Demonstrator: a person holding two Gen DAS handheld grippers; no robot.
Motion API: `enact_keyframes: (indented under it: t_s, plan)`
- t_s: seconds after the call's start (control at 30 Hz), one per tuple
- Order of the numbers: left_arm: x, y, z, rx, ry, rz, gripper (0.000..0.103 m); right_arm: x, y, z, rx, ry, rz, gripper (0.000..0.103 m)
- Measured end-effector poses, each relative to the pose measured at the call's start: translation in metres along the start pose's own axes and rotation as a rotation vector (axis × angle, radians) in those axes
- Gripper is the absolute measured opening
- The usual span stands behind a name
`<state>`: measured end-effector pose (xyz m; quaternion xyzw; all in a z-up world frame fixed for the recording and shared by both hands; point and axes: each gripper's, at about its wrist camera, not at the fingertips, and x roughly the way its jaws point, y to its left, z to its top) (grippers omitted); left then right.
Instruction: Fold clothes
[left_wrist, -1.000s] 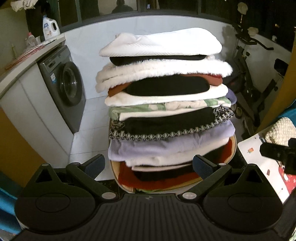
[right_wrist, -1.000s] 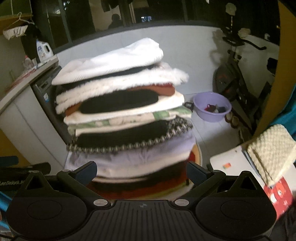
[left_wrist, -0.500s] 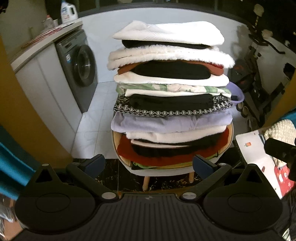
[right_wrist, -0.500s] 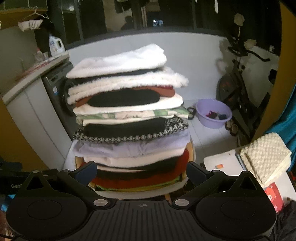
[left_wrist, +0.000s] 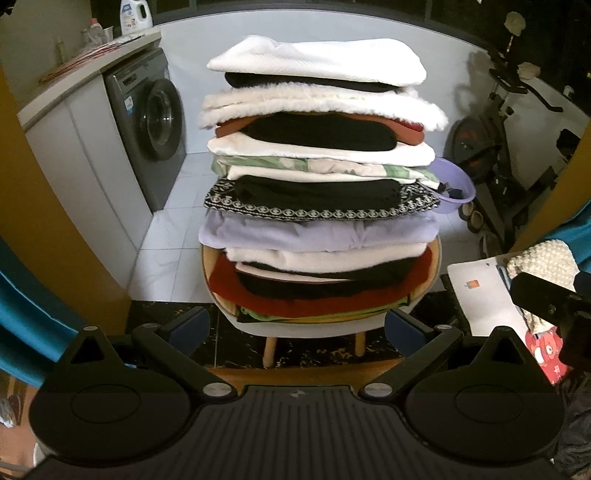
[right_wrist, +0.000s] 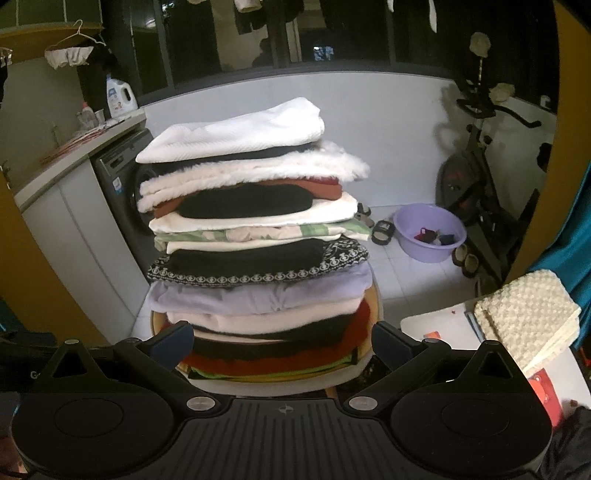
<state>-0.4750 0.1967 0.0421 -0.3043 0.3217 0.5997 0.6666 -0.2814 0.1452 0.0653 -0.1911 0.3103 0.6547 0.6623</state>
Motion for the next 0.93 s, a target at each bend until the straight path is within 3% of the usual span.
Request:
enact_keyframes:
  t_s: [0.93]
  plan:
    - [-0.012,-0.008,-0.009,0.030,-0.008,-0.075,0.103,-0.003,-0.013,-0.009,0.064,0.036,-0.043,0.102]
